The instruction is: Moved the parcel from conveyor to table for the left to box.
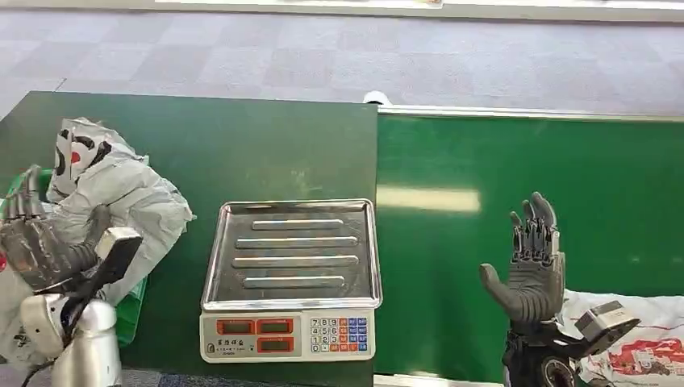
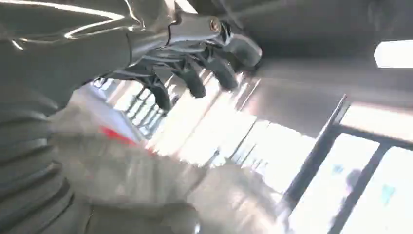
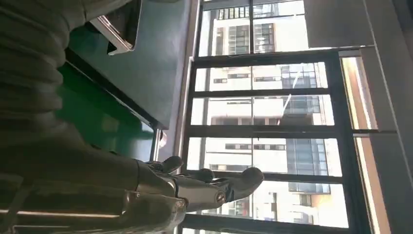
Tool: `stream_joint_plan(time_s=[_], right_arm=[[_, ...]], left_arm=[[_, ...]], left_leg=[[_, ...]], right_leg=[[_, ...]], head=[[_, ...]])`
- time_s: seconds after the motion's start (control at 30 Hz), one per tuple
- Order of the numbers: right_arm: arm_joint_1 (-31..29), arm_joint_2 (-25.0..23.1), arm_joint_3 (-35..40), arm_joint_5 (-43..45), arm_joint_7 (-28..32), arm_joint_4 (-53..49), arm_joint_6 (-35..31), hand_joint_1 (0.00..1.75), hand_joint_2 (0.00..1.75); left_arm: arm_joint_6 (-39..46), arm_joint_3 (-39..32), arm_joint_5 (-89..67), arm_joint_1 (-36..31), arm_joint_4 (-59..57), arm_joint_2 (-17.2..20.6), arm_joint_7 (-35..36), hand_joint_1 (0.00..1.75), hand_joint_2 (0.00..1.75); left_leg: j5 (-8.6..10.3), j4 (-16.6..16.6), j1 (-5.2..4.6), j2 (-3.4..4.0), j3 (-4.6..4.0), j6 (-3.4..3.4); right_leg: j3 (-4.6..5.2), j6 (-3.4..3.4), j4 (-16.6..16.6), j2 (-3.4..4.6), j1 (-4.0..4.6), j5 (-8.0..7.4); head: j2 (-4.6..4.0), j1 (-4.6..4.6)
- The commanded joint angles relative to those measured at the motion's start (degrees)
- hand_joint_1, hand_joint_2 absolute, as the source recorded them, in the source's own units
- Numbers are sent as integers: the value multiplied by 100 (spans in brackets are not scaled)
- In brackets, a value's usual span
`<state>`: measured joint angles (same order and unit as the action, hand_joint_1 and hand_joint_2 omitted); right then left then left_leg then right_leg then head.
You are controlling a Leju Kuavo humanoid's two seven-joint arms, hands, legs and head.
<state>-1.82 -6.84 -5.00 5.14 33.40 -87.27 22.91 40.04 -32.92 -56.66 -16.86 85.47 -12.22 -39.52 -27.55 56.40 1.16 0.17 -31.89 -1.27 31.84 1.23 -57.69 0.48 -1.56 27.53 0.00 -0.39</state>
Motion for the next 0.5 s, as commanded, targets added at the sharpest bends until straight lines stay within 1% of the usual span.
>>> stream_joint_plan(time_s=[0.03, 0.13, 0.27, 0.3, 0.37, 0.43, 0.47, 0.5], right_arm=[[-317, 71, 247, 55, 73, 553, -73, 0, 175], [-317, 71, 247, 55, 73, 553, -73, 0, 175], [-317, 71, 247, 55, 73, 553, -73, 0, 175], [-345, 89, 278, 65, 74, 589, -73, 0, 175], [-446, 112, 349, 94, 72, 724, -86, 0, 175], [-528, 130, 384, 120, 71, 831, -110, 0, 175], [-563, 148, 402, 136, 73, 878, -125, 0, 175], [-595, 173, 420, 157, 78, 920, -146, 0, 175]], left_arm=[[-4, -83, 882, 45, 2116, -302, -48, 0, 175], [-4, -83, 882, 45, 2116, -302, -48, 0, 175], [-4, -83, 882, 45, 2116, -302, -48, 0, 175], [-4, 54, 913, 58, 2594, -230, -48, 0, 175], [-4, 246, 979, 60, 3207, -220, -48, 0, 175], [-4, 545, 1189, 137, 3457, -204, -48, 0, 175], [-4, 700, 1295, 169, 3564, -202, -48, 0, 175], [-4, 854, 1386, 210, 3615, -211, -48, 0, 175]], left_leg=[[-3, 9, 11, 19, -13, 5], [3, 0, 9, -5, -10, 7], [5, -4, 5, -2, -5, 11], [2, -2, 4, -1, -4, 9], [1, 4, 8, 3, -13, 10], [-2, 8, 11, 1, -14, 4], [1, 5, 12, 10, -18, 14], [-1, 4, 9, 2, -12, 9]], right_leg=[[17, -13, -1, 15, 13, -5], [9, -13, 4, -3, 11, -6], [4, -11, 9, 0, 8, -8], [3, -9, 6, 2, 7, -6], [11, -10, 5, 5, 11, -8], [10, -6, 0, 6, 12, -4], [15, -14, 7, 11, 17, -11], [8, -9, 5, 4, 12, -6]], head=[[0, 0], [0, 0], [0, 0], [0, 0], [0, 2], [0, 2], [0, 0], [0, 2]])
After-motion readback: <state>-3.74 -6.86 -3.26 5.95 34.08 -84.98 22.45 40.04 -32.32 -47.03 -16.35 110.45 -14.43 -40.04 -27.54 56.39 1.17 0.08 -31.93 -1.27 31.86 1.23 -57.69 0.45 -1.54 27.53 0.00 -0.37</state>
